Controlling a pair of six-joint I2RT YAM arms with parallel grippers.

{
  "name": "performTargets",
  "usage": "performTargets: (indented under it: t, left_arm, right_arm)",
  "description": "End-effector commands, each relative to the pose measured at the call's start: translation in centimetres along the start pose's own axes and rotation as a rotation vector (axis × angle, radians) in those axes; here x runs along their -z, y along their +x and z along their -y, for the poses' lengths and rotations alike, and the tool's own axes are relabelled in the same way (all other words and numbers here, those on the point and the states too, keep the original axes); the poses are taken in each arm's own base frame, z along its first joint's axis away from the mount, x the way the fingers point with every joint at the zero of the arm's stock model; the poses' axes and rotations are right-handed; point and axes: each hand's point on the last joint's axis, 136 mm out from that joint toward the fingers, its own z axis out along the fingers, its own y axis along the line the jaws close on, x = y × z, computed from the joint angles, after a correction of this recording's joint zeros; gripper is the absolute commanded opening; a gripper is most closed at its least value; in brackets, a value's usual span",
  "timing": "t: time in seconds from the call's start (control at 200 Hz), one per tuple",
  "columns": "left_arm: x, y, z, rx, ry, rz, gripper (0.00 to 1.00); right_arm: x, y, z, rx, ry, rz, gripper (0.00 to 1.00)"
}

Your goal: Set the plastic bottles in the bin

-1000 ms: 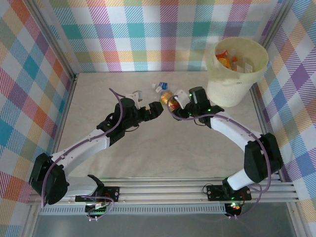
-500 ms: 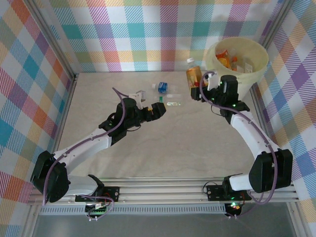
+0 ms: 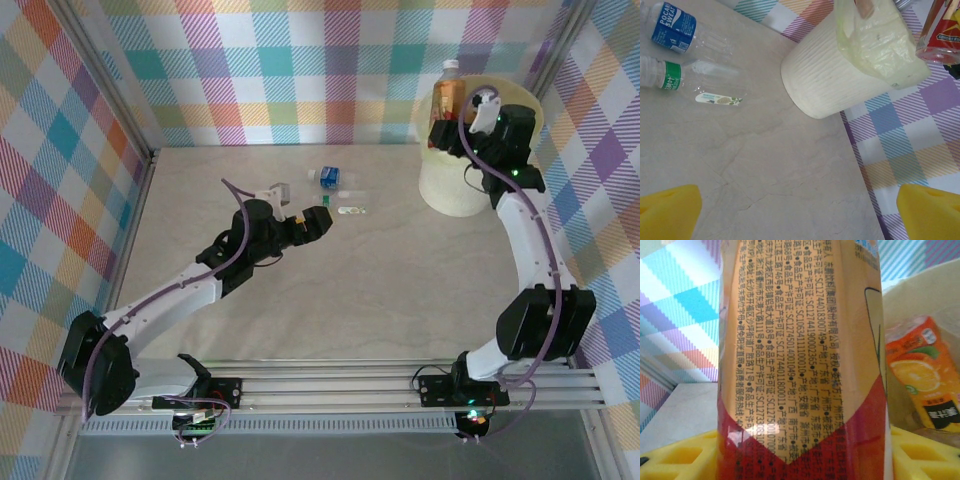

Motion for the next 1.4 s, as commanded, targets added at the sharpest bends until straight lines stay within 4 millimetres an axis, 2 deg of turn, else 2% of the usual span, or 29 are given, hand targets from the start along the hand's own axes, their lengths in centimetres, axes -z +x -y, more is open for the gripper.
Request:
performTargets:
  t: [0.0, 0.19, 0.335, 0.43, 0.59, 0.695, 0.765, 0.865, 1.025, 1.18, 1.395]
  left_arm:
    - [0.7, 0.1, -0.3, -0.021, -0.02, 0.017, 1.0]
    - [0.7, 0.1, -0.4, -0.023, -0.025, 0.016, 1.0]
    - [0.9, 0.1, -0.5, -0.02, -0.027, 0.022, 1.0]
    - [1.2, 0.1, -0.6, -0.024, -0.035, 0.024, 1.0]
    - [1.8, 0.0, -1.1, -0.028, -0.058, 0.04, 1.0]
    - [1.9, 0.0, -1.1, -0.032, -0.057, 0.041, 1.0]
    - [1.9, 0.1, -1.1, -0.033, -0.059, 0.037, 1.0]
    - [1.9, 0.0, -1.2, -0.033, -0.063, 0.039, 1.0]
    - [1.7, 0.1, -1.2, -0.031, -0.06, 0.035, 1.0]
    - [1.4, 0.3, -1.1, -0.026, -0.055, 0.028, 1.0]
    - [1.0, 0.5, -1.3, -0.023, -0.055, 0.017, 1.0]
  right_arm:
    - [0.0, -0.1, 1.8, -0.039, 0.05, -0.067, 0.5]
    - [-0.6, -1.3, 5.3, -0.019, 0.171, -0.135, 0.52]
    - [-1.1, -2.7, 8.4, 0.005, 0.303, -0.115, 0.52]
    - [-1.0, -3.9, 10.1, 0.006, 0.379, -0.088, 0.54]
    - [-0.3, -4.7, 13.6, 0.034, 0.557, -0.094, 0.56]
    - [0.2, -5.2, 15.9, 0.06, 0.662, -0.087, 0.6]
    - [0.1, -5.3, 16.6, 0.062, 0.677, -0.096, 0.7]
    - [0.1, -5.3, 16.5, 0.062, 0.677, -0.124, 0.88]
    - [1.0, -6.1, 16.1, 0.04, 0.695, -0.11, 1.0]
    - [2.0, -6.7, 15.2, 0.039, 0.68, -0.083, 1.0]
    - [2.6, -6.5, 12.4, 0.047, 0.558, -0.086, 1.0]
